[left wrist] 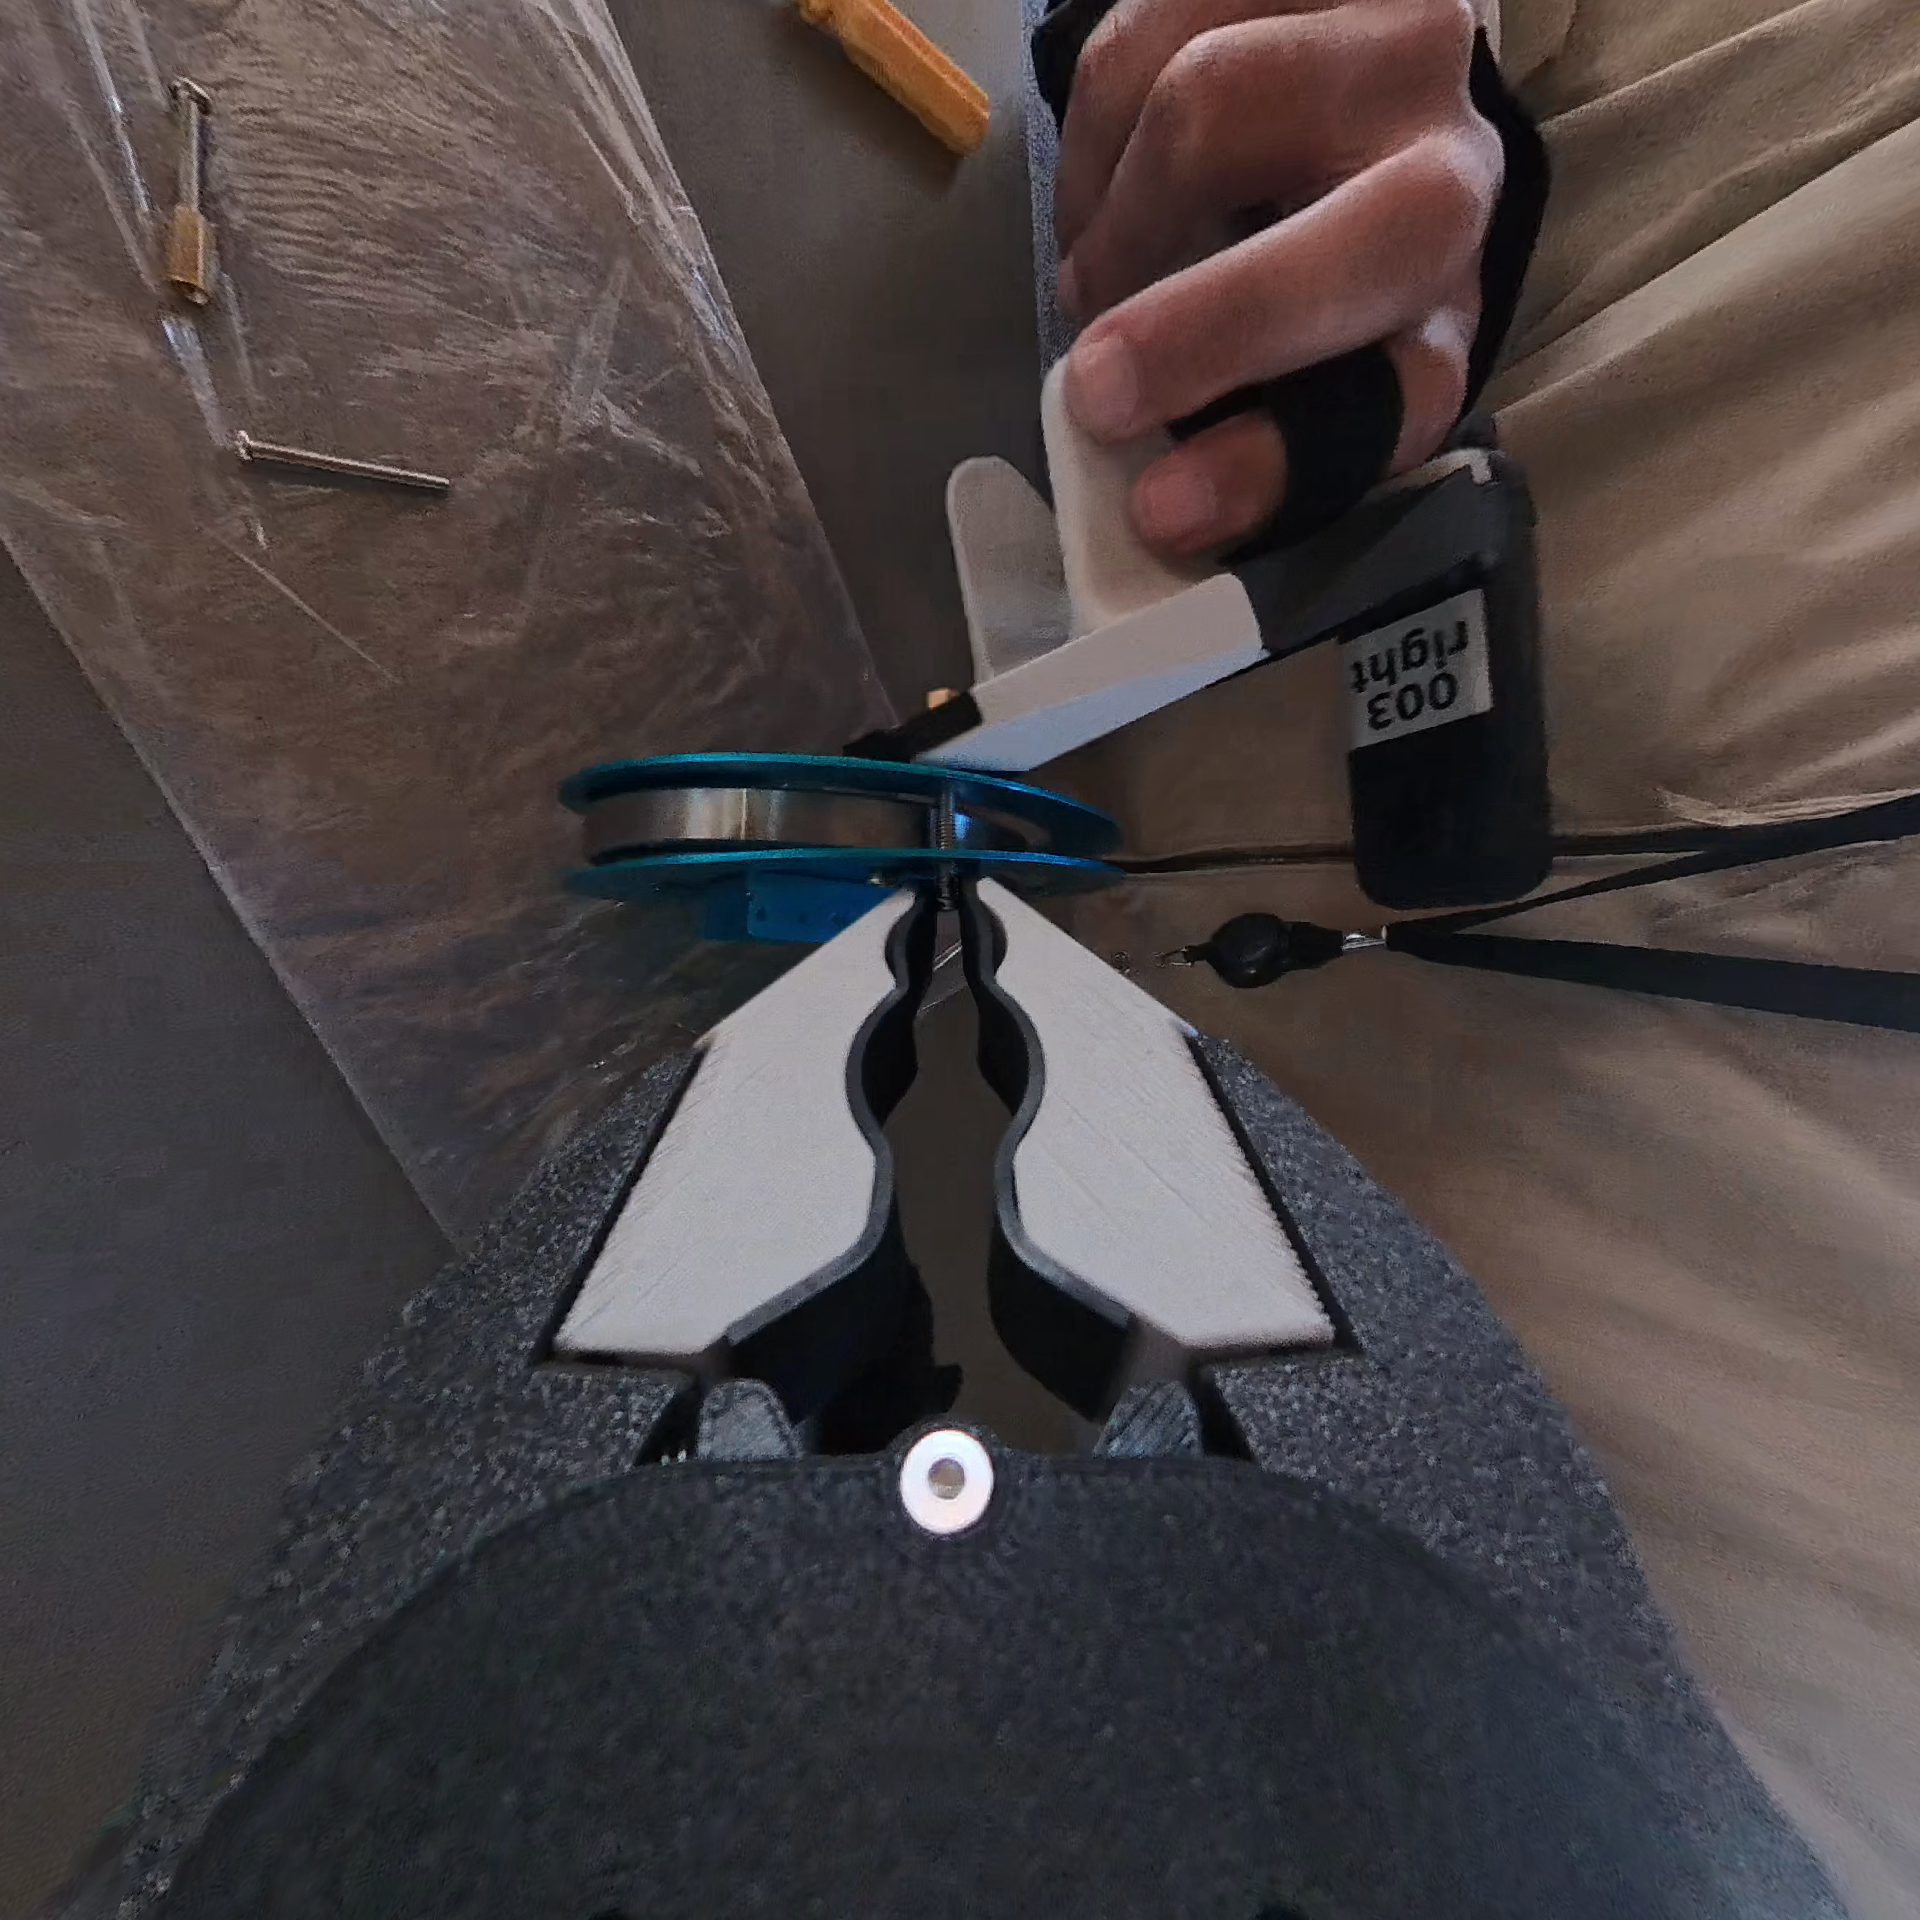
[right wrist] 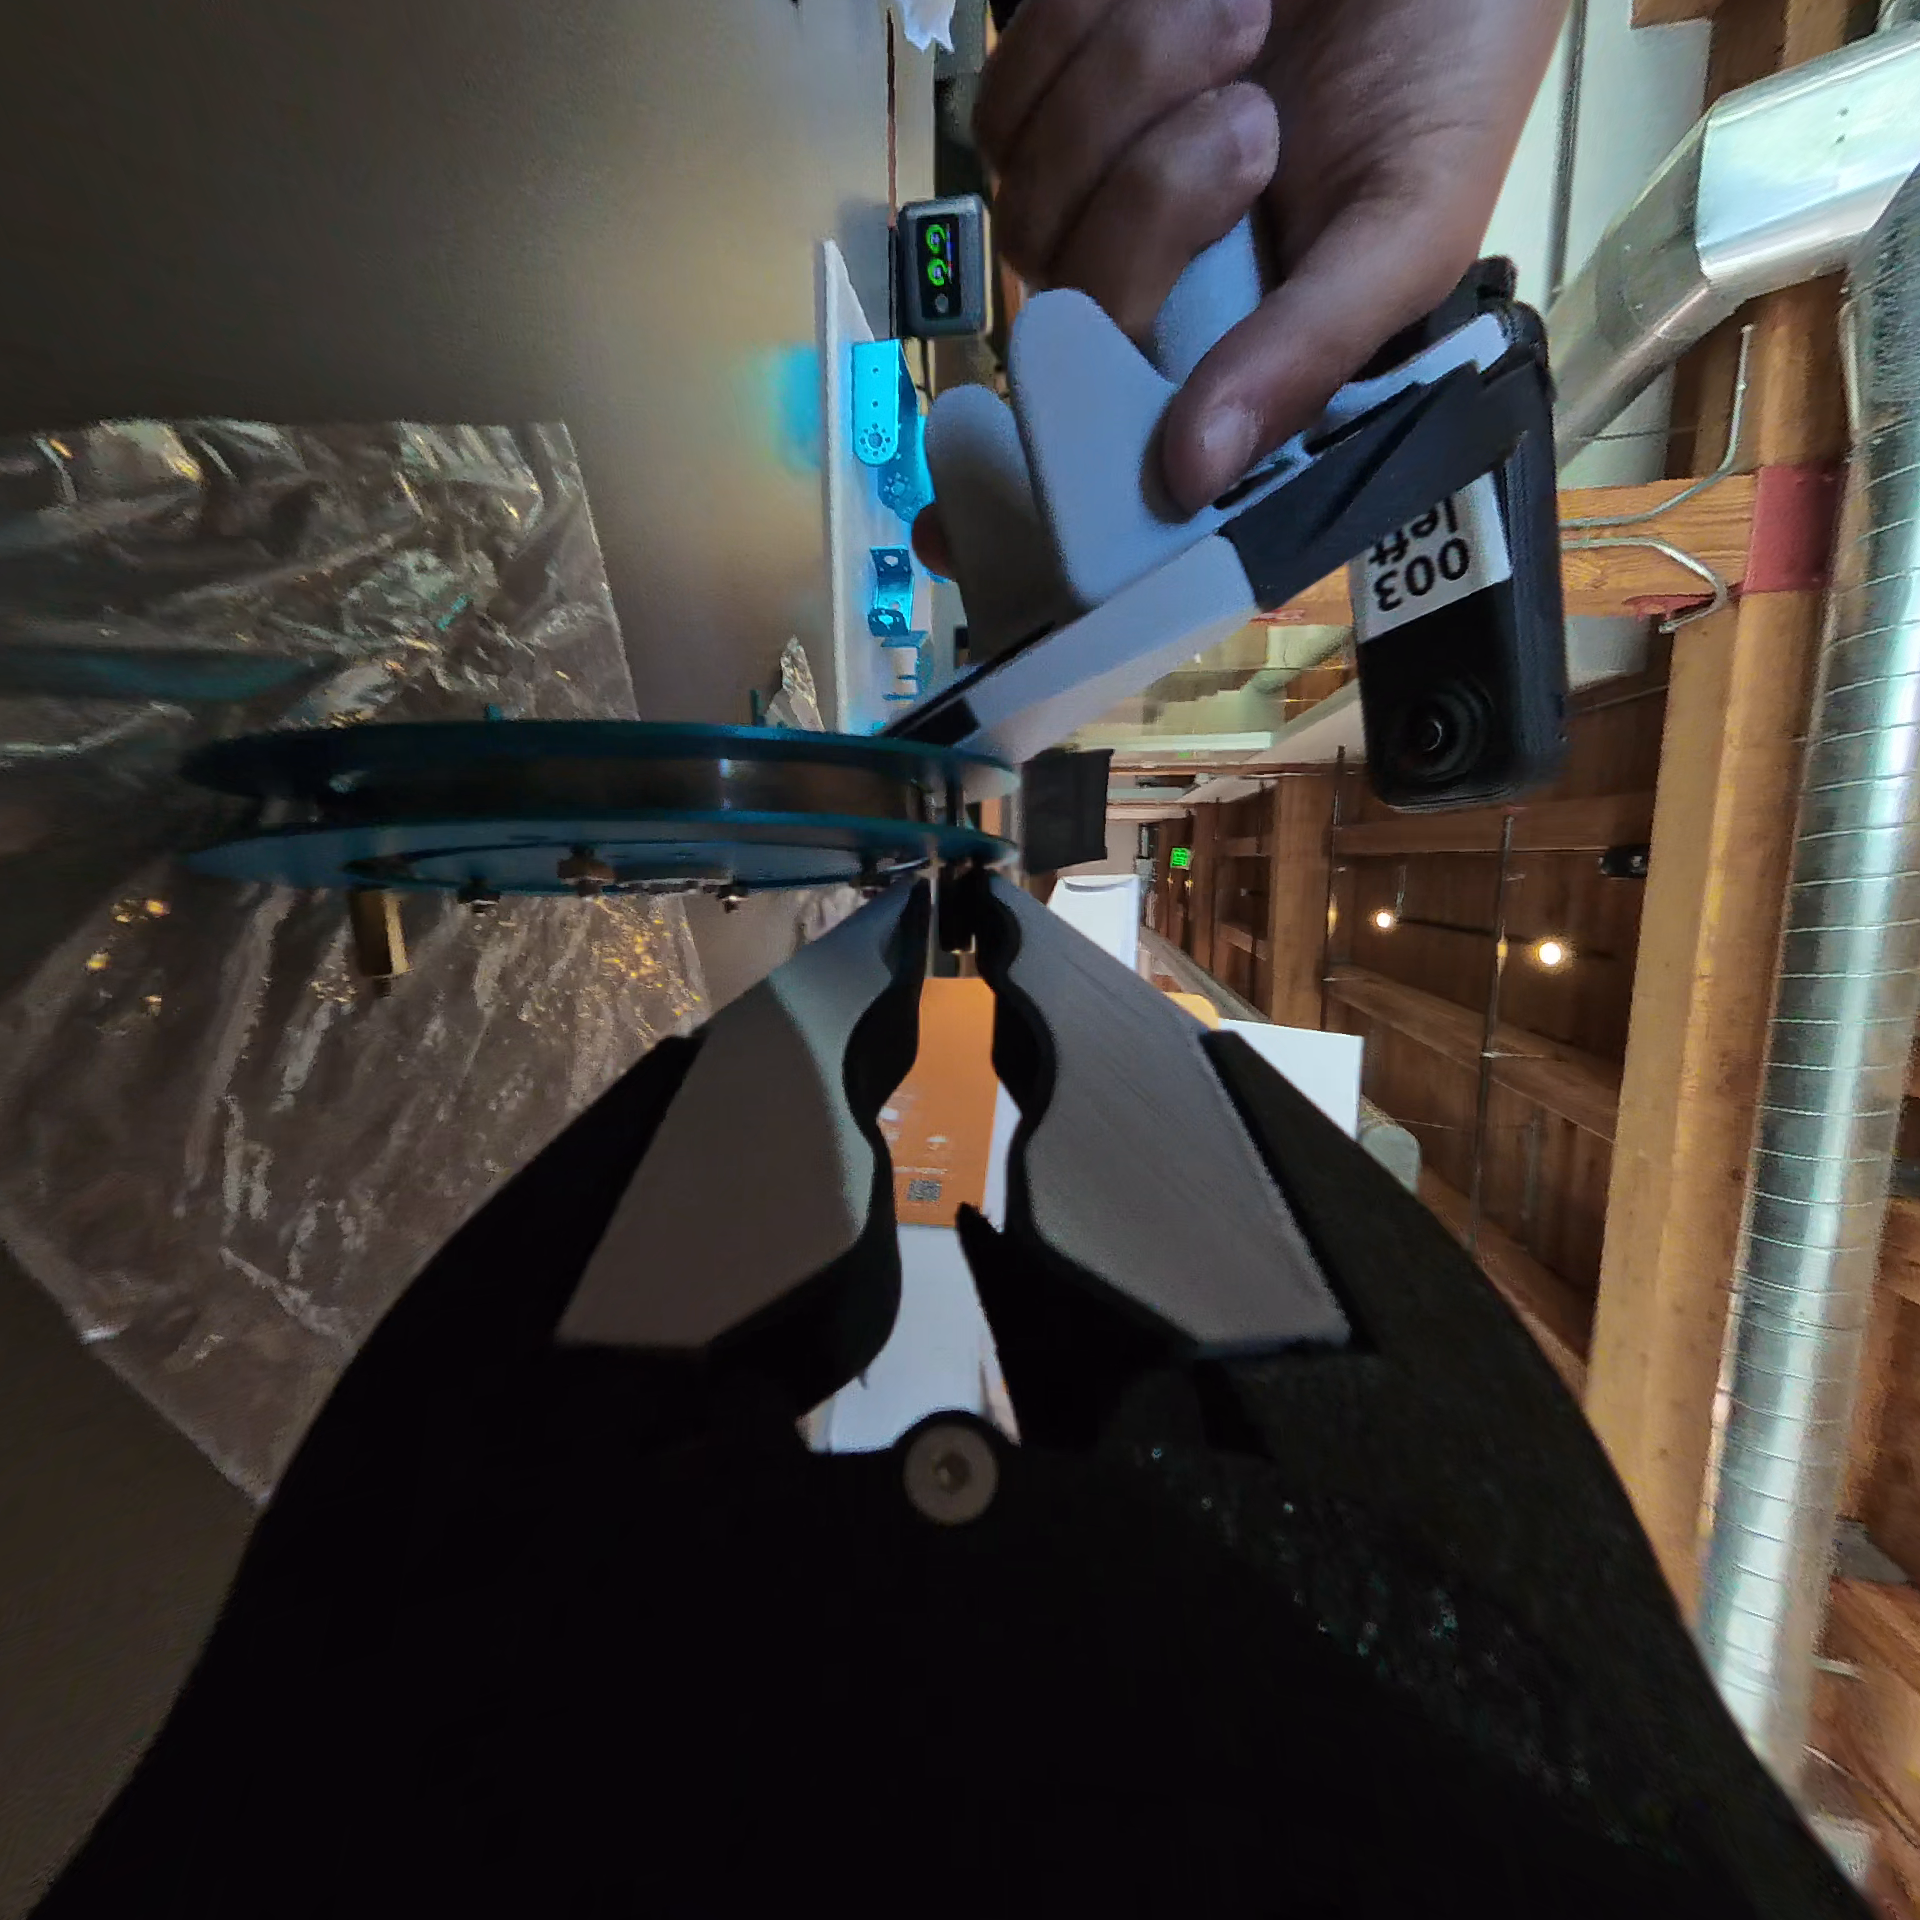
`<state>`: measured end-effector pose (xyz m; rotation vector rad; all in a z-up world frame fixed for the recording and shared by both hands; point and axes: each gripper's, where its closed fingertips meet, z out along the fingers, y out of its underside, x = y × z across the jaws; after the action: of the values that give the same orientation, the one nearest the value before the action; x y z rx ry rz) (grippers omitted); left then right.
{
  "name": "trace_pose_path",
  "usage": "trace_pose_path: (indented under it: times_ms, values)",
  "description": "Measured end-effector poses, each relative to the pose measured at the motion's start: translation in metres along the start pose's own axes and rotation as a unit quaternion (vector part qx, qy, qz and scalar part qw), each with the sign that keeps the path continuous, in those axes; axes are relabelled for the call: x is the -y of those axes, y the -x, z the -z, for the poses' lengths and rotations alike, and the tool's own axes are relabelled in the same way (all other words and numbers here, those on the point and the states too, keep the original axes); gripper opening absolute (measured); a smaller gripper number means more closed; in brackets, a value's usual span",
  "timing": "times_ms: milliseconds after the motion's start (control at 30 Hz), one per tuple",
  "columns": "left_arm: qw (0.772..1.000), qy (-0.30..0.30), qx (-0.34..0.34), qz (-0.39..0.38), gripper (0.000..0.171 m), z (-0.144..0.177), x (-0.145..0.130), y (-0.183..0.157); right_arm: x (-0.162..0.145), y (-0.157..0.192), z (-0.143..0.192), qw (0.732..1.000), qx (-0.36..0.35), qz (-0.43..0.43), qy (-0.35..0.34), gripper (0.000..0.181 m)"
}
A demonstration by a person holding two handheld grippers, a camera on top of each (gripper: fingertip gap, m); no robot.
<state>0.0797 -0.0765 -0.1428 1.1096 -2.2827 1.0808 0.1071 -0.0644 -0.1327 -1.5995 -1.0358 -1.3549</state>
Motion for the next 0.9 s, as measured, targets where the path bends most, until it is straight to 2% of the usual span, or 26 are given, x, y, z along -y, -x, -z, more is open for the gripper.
trace_pose_path:
  times_ms: [100, 167, 233, 300, 367, 467, 500, 533, 633, 733, 767, 800, 900]
  values:
    - [0.999, -0.001, 0.041, -0.022, 0.003, 0.002, 0.003, 0.008, -0.005, -0.002, -0.006, 1.0, 0.006, 0.005, 0.012, 0.004]
    - [0.992, 0.005, 0.101, -0.081, 0.003, 0.002, 0.004, 0.011, -0.007, 0.0, -0.007, 0.997, 0.065, -0.048, 0.015, 0.004]
    - [0.977, 0.009, 0.163, -0.14, 0.004, 0.0, 0.005, 0.01, -0.006, 0.004, -0.005, 0.977, 0.159, -0.14, 0.003, 0.004]
    - [0.952, 0.0, 0.231, -0.199, 0.002, -0.003, 0.009, 0.009, -0.009, 0.008, -0.004, 0.944, 0.248, -0.218, -0.001, 0.004]
    - [0.922, -0.001, 0.3, -0.245, 0.002, -0.005, 0.012, 0.009, -0.011, 0.011, -0.003, 0.914, 0.314, -0.258, 0.0, 0.005]
    - [0.861, 0.008, 0.406, -0.305, 0.002, -0.007, 0.014, 0.01, -0.013, 0.014, 0.0, 0.882, 0.393, -0.258, 0.017, 0.006]
    - [0.853, -0.006, 0.426, -0.302, 0.001, -0.005, 0.017, 0.011, -0.013, 0.015, 0.002, 0.875, 0.416, -0.246, 0.02, 0.005]
    - [0.854, -0.028, 0.433, -0.286, 0.001, -0.003, 0.019, 0.011, -0.014, 0.015, 0.004, 0.873, 0.43, -0.228, 0.021, 0.005]
    - [0.847, -0.053, 0.455, -0.269, 0.002, 0.002, 0.019, 0.017, -0.01, 0.014, 0.01, 0.841, 0.484, -0.239, 0.037, 0.004]
    - [0.87, -0.105, 0.419, -0.238, 0.002, -0.001, 0.017, 0.019, -0.008, 0.017, 0.012, 0.813, 0.522, -0.257, 0.008, 0.004]
    - [0.866, -0.116, 0.418, -0.248, 0.002, -0.001, 0.017, 0.02, -0.007, 0.018, 0.011, 0.795, 0.537, -0.281, 0.001, 0.004]
    - [0.847, -0.115, 0.435, -0.282, 0.002, -0.001, 0.018, 0.021, -0.006, 0.018, 0.013, 0.762, 0.566, -0.314, 0.0, 0.004]
    - [0.776, -0.105, 0.505, -0.364, 0.002, 0.003, 0.022, 0.024, -0.005, 0.018, 0.016, 0.662, 0.634, -0.401, -0.003, 0.004]
